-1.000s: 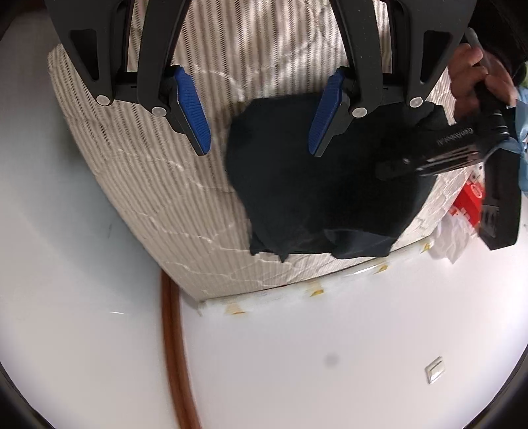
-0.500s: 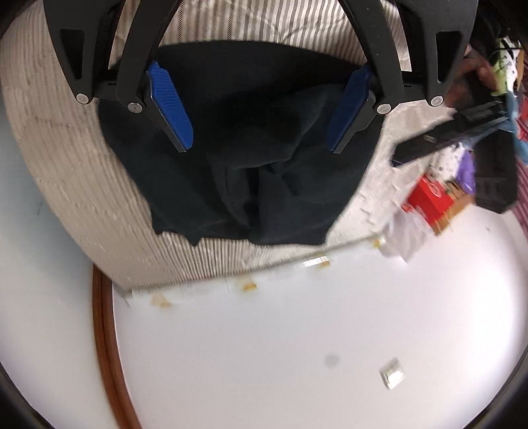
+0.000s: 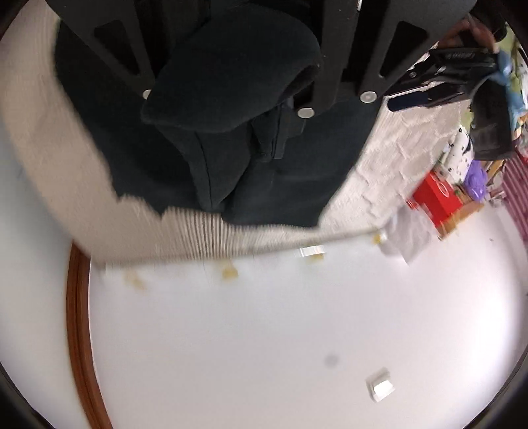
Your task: Fold small clothes
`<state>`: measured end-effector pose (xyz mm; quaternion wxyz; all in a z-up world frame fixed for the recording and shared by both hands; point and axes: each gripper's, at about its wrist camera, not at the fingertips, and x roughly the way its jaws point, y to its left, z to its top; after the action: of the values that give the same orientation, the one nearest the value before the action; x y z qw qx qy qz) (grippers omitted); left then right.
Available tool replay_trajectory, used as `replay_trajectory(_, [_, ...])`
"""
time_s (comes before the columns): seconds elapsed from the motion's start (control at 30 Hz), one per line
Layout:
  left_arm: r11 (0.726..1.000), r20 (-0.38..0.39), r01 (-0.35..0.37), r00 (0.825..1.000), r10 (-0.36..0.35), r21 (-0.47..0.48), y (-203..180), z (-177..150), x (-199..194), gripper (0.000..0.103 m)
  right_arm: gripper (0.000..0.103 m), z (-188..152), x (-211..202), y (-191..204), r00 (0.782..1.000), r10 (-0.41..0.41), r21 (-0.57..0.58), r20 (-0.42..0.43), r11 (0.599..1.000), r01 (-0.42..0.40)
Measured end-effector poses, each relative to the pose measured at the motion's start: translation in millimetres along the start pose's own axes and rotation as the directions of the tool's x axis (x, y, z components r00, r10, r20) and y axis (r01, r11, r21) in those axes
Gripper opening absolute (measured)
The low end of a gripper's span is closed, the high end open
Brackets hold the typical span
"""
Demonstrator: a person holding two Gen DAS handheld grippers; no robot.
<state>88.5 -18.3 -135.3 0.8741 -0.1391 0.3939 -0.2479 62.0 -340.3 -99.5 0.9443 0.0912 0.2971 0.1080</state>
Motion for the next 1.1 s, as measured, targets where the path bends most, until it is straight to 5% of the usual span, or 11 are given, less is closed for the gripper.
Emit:
replay_trajectory(0.17, [0.998, 0.011, 0.023, 1.0, -0.024, 0.052, -10.8, 3.9, 0.9, 0.061, 0.01, 0.9, -54.5, -41.8, 0.983, -0.124, 0.008, 0.136, 0.992, 0.124])
replay_trajectory(0.33, [0.994, -0.007, 0.05, 0.999, -0.05, 0.101, -36.1, 4.0, 15.3, 0.062, 0.016, -38.5, -27.4, -99.0, 0.975, -0.206, 0.075, -0.086, 0.974, 0.212])
replay_trajectory(0.4, [0.992, -0.021, 0.045, 0.999, -0.042, 0.118, -44.7, 8.1, 23.1, 0.062, 0.029, -58.4, -15.8, -108.4, 0.967, -0.204, 0.07, -0.156, 0.974, 0.216])
replay_trajectory(0.5, [0.987, -0.05, 0.043, 0.998, -0.036, 0.152, -55.7, 13.9, 32.1, 0.062, 0.053, -60.3, -40.0, -120.1, 0.964, -0.238, 0.081, -0.114, 0.965, 0.248])
replay_trajectory(0.73, [0.986, -0.061, 0.007, 0.998, 0.003, 0.165, -62.5, 28.2, 49.2, 0.064, 0.053, -6.0, -61.5, -119.9, 0.968, -0.245, 0.046, -0.06, 0.968, 0.248])
replay_trajectory(0.87, [0.985, -0.057, -0.022, 0.998, 0.032, 0.171, -58.5, 31.9, 53.4, 0.064, 0.052, 25.3, -11.6, -116.0, 0.973, -0.152, 0.003, -0.173, 0.988, 0.155])
replay_trajectory(1.03, [0.987, -0.075, -0.004, 0.997, 0.016, 0.161, -53.2, 27.1, 49.1, 0.065, 0.048, 30.3, 59.7, -119.9, 0.918, -0.19, -0.032, -0.347, 0.981, 0.191])
replay_trajectory(1.1, [0.982, -0.137, 0.092, 0.988, -0.07, 0.164, -54.3, 23.7, 54.8, 0.066, 0.036, 28.6, 75.7, -125.5, 0.889, -0.21, -0.032, -0.406, 0.976, 0.215])
